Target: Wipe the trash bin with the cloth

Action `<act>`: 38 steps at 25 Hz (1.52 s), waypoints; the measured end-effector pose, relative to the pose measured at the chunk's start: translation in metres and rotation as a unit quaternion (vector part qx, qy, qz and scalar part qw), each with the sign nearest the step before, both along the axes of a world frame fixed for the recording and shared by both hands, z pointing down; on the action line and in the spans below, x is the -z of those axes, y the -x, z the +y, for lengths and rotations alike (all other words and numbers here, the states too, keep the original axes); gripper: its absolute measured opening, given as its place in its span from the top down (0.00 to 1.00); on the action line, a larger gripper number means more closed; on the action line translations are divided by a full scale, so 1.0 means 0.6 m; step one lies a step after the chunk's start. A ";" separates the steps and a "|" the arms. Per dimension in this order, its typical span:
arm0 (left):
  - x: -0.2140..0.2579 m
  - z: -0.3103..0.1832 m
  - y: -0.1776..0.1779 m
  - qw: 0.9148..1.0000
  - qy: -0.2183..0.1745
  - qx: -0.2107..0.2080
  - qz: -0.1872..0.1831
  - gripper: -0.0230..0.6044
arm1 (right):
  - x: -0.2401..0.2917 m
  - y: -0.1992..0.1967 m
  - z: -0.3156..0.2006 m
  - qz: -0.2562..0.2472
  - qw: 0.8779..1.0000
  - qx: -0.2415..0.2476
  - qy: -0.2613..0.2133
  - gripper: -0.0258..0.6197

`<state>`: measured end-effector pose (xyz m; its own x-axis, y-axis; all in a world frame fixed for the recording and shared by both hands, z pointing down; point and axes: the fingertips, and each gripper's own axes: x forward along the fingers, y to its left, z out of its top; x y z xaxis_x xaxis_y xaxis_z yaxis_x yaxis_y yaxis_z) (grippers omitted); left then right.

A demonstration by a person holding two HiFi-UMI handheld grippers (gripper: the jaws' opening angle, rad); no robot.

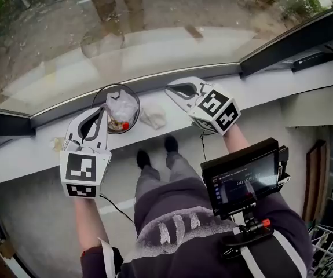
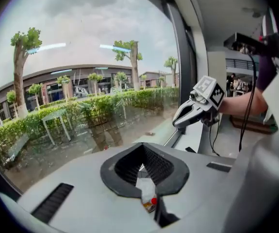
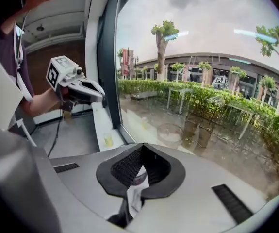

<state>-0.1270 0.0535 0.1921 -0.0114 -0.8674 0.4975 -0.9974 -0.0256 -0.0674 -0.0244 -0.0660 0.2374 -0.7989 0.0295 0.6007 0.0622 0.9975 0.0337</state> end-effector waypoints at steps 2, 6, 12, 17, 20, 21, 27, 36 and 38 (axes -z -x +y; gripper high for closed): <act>0.055 -0.013 -0.022 0.999 -0.033 -0.018 0.006 0.97 | 0.052 -0.016 0.023 -0.030 0.999 -0.004 0.012 0.96; 0.118 -0.045 -0.040 0.996 -0.073 -0.049 -0.009 0.97 | 0.119 -0.028 0.030 -0.083 0.996 -0.017 0.024 0.96; 0.157 -0.059 -0.131 0.993 -0.081 -0.088 0.009 0.97 | 0.176 -0.105 0.019 -0.131 0.990 -0.037 0.038 0.96; 0.168 -0.086 -0.249 0.991 -0.069 -0.118 0.005 0.97 | 0.209 -0.212 0.008 -0.168 0.983 -0.050 0.052 0.96; 0.142 -0.093 -0.304 0.989 -0.066 -0.135 0.010 0.97 | 0.194 -0.261 0.017 -0.181 0.979 -0.051 0.073 0.96; 0.135 -0.093 -0.328 0.988 -0.064 -0.139 0.012 0.97 | 0.188 -0.285 0.022 -0.181 0.979 -0.051 0.077 0.96; 0.135 -0.075 -0.499 0.988 -0.037 -0.149 0.003 0.97 | 0.178 -0.456 0.025 -0.175 0.978 -0.055 0.097 0.96; 0.132 0.001 -0.515 0.995 -0.015 -0.103 0.002 0.97 | 0.149 -0.455 0.084 -0.172 0.980 -0.008 0.104 0.96; 0.136 0.014 -0.512 0.994 -0.027 -0.103 0.021 0.97 | 0.150 -0.446 0.103 -0.162 0.981 -0.004 0.105 0.96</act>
<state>0.1801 0.0620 0.1103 0.1887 -0.8748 0.4463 -0.9735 -0.2265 -0.0324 0.2433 -0.0042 0.1475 -0.9478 0.1184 0.2961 0.0743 0.9850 -0.1560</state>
